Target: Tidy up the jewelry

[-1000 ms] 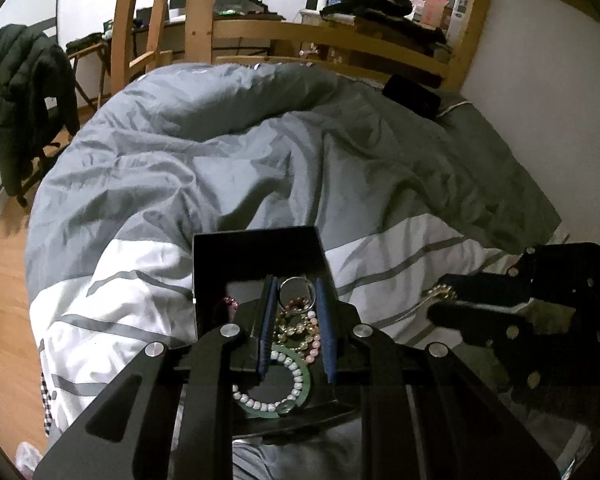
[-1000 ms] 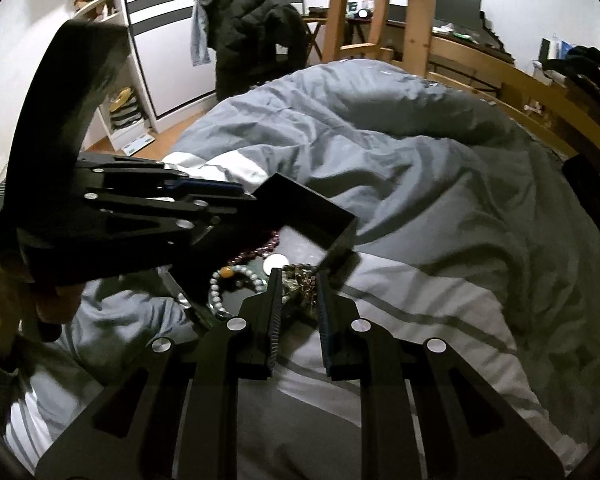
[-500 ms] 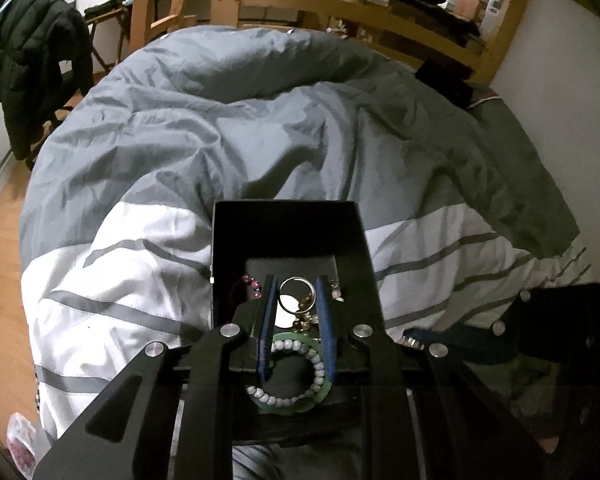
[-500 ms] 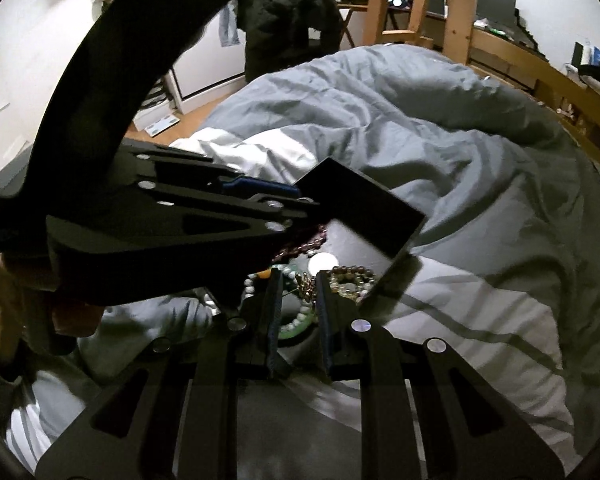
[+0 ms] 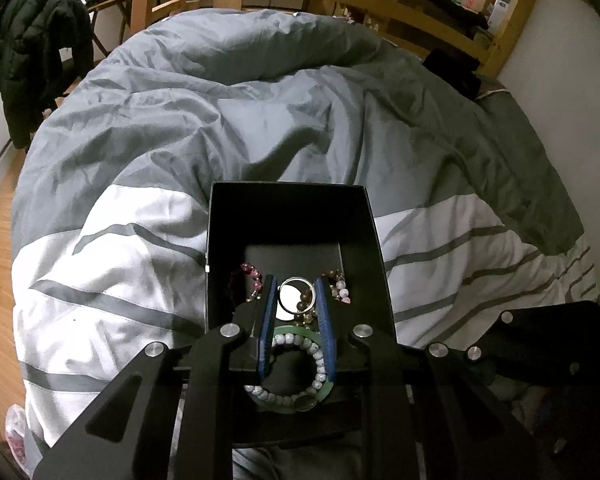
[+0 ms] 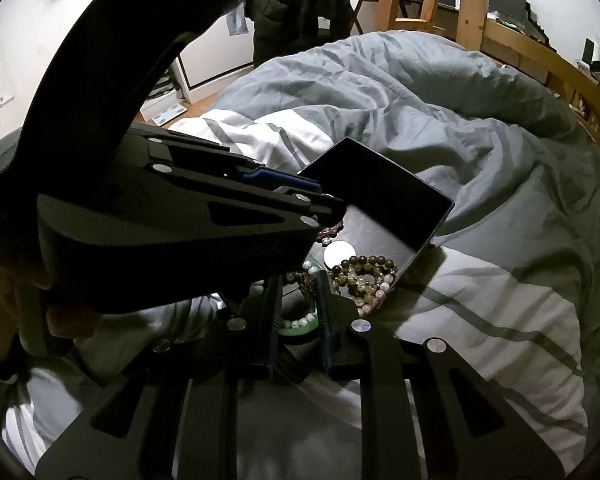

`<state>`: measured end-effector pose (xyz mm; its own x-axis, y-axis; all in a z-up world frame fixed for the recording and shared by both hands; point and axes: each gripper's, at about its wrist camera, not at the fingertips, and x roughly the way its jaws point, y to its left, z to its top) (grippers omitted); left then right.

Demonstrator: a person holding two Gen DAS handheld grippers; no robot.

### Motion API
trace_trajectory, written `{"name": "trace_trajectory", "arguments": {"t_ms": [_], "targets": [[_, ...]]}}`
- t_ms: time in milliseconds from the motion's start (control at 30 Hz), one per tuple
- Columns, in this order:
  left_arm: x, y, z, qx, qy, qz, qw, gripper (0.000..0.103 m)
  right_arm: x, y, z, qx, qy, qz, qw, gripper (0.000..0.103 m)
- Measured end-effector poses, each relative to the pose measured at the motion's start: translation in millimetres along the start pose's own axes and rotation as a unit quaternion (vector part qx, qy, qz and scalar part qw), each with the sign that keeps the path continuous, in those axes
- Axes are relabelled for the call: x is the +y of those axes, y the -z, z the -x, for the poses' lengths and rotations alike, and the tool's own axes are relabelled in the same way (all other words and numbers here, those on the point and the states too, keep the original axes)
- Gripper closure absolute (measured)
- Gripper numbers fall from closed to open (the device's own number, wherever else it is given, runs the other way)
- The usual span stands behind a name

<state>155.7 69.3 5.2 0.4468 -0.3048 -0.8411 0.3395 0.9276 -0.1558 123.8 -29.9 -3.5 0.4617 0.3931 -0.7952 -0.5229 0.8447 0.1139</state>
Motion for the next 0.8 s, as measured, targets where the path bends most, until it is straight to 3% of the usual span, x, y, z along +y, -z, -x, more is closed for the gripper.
{"name": "trace_trajectory", "arguments": {"t_ms": [500, 800], "targets": [[0.7, -0.1, -6.6, 0.010, -0.006, 0.005, 0.9999, 0.083, 2.3, -1.8, -5.0, 0.002, -0.006, 0.000, 1.000, 0.085], [11.6, -1.6, -6.1, 0.009, 0.006, 0.032, 0.9994, 0.083, 4.8, -1.9, -14.0, 0.010, -0.015, 0.000, 1.000, 0.085]]}}
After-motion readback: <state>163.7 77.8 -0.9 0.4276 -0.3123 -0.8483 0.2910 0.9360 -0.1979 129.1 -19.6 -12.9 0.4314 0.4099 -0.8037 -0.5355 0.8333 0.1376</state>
